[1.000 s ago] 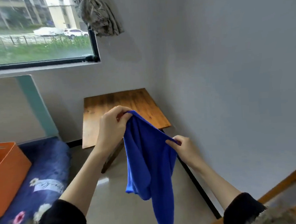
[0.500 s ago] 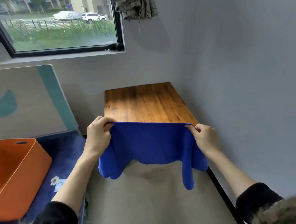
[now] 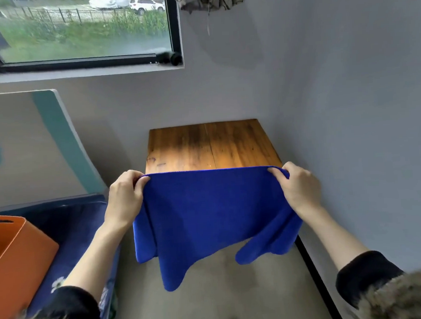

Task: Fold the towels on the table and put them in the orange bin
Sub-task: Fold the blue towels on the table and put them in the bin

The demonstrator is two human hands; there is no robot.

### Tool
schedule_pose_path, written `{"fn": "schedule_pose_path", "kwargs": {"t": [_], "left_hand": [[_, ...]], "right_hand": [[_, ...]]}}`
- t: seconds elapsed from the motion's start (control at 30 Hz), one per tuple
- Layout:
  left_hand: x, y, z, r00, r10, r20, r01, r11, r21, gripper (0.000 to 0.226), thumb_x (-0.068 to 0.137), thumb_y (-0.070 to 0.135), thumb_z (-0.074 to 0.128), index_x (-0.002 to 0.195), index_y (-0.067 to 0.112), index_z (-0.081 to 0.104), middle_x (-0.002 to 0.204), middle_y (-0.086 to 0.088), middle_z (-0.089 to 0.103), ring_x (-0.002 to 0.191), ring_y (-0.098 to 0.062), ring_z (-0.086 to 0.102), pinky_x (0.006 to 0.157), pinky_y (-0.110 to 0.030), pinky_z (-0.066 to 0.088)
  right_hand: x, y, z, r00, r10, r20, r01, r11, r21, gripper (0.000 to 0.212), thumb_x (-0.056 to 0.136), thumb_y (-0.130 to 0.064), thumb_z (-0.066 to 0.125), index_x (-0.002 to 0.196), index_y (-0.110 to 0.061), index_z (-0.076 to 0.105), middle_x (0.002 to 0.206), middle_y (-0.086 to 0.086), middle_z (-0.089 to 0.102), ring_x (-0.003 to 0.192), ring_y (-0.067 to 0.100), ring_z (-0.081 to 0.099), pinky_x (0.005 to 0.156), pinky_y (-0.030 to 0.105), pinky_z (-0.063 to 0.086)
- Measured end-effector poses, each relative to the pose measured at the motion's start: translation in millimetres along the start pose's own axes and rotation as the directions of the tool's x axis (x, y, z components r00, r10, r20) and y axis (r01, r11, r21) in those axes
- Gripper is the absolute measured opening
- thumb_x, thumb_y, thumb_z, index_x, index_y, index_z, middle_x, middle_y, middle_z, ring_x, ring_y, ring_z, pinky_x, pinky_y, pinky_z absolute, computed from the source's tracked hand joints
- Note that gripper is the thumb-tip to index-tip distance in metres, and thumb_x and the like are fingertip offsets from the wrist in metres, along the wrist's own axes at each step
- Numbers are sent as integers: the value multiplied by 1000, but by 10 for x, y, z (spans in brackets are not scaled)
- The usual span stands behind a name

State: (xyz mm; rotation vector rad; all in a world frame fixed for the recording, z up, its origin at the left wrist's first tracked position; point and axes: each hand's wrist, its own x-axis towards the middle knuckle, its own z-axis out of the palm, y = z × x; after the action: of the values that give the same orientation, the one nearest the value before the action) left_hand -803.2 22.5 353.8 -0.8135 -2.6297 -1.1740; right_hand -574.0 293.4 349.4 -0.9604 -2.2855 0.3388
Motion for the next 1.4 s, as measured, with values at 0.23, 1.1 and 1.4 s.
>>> {"fn": "schedule_pose_path", "kwargs": {"t": [0.23,1.1,1.4], "left_hand": [[676,-150,562,988,-58,144,44,994,100,18,90,-1,50,97,1,66,95,-14,59,92,-30,54,80,-23,33],[2839,-1743,2537,873,-201,445,185,979,81,37,87,4,54,124,9,55,121,-13,53,113,-26,51,98,-32,37],[2065,-2460,2616,828,-320,460,200,936,291,56,80,-8,53,133,11,47,133,-16,43,115,-32,44,94,-42,42]], "right_hand": [[858,173,566,992,-38,120,51,993,-108,43,88,-39,60,58,-20,37,51,-3,43,40,3,27,46,14,15],[2452,332,3394,893,147,425,1,944,-329,31,93,-22,51,121,-11,59,119,12,58,111,32,48,91,42,34],[1624,-155,4346,543,41,839,174,971,-161,59,97,-38,42,149,-25,17,158,2,6,145,21,2,116,46,11]]}}
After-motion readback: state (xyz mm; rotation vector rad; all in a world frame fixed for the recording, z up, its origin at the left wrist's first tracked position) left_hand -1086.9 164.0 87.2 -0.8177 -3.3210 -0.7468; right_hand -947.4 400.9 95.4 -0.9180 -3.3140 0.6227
